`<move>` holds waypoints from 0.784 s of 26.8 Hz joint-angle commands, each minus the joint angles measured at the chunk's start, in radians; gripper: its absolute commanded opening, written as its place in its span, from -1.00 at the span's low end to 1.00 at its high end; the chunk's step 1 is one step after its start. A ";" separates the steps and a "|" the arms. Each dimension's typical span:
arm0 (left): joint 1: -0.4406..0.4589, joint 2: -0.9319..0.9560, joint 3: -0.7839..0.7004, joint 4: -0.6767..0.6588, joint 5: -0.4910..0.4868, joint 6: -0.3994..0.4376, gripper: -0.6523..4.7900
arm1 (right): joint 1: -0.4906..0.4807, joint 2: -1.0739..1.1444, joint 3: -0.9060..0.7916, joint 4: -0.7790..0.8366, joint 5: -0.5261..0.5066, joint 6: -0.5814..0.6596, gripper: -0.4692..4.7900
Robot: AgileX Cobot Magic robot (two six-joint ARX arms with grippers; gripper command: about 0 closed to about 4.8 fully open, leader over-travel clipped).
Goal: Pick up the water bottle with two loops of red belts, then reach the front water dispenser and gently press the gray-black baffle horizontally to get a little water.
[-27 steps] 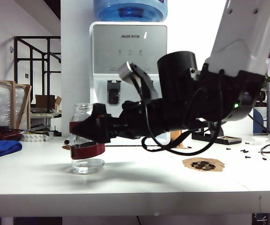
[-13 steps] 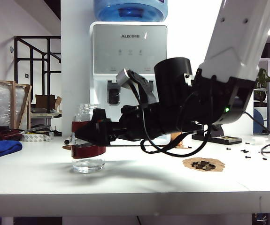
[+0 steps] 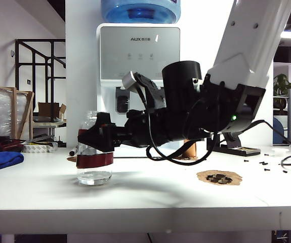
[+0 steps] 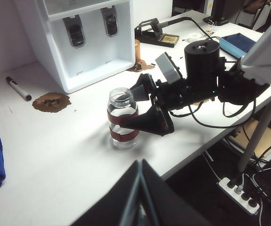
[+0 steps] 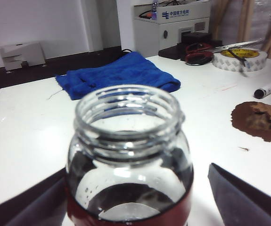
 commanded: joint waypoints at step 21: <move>0.000 0.075 0.002 0.062 -0.029 -0.002 -0.78 | 0.007 -0.143 0.004 -0.077 0.239 -0.013 -0.77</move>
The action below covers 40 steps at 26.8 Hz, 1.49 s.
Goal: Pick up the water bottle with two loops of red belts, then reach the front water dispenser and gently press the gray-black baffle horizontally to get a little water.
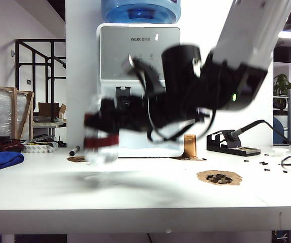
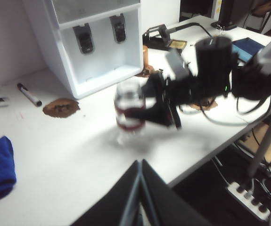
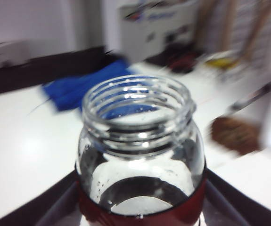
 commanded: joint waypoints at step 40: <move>-0.196 0.461 0.002 0.616 -0.108 -0.235 -0.78 | -0.155 0.218 0.450 -0.145 0.629 -0.035 -0.84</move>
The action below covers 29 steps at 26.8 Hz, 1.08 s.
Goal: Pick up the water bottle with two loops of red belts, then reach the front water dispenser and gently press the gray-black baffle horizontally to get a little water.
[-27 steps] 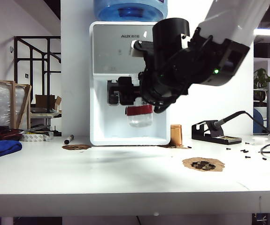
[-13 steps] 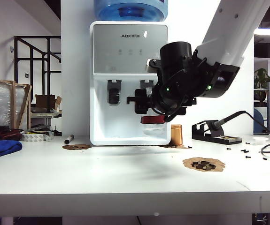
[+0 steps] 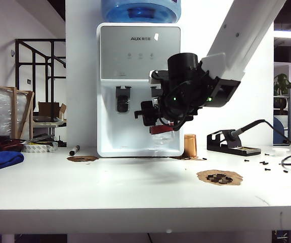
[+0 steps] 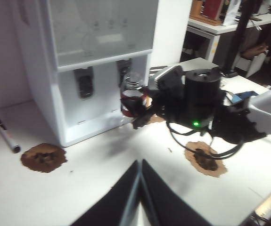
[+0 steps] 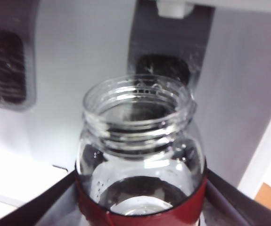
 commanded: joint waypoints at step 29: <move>-0.014 0.005 0.005 0.011 -0.017 -0.001 -0.78 | -0.056 0.042 0.086 0.092 -0.156 -0.023 -0.84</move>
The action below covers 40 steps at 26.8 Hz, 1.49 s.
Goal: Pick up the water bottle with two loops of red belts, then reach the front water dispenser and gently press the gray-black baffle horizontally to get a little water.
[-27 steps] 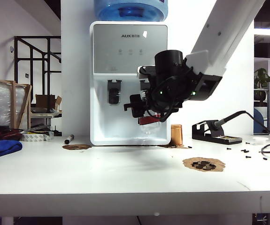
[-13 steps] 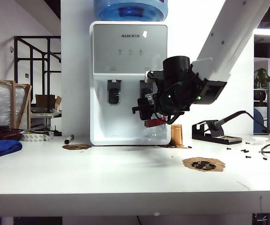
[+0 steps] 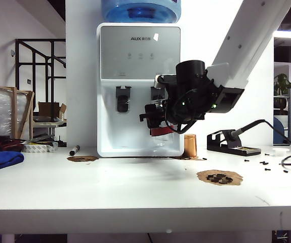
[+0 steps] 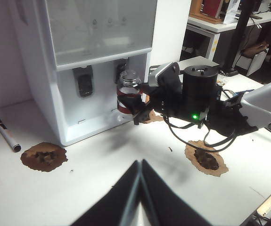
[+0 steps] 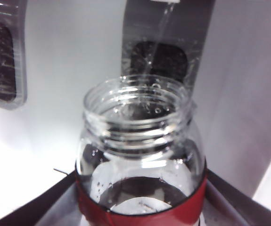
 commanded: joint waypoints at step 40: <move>-0.001 0.002 0.005 0.008 0.002 0.000 -0.78 | 0.027 -0.061 0.012 -0.007 0.048 -0.014 -0.84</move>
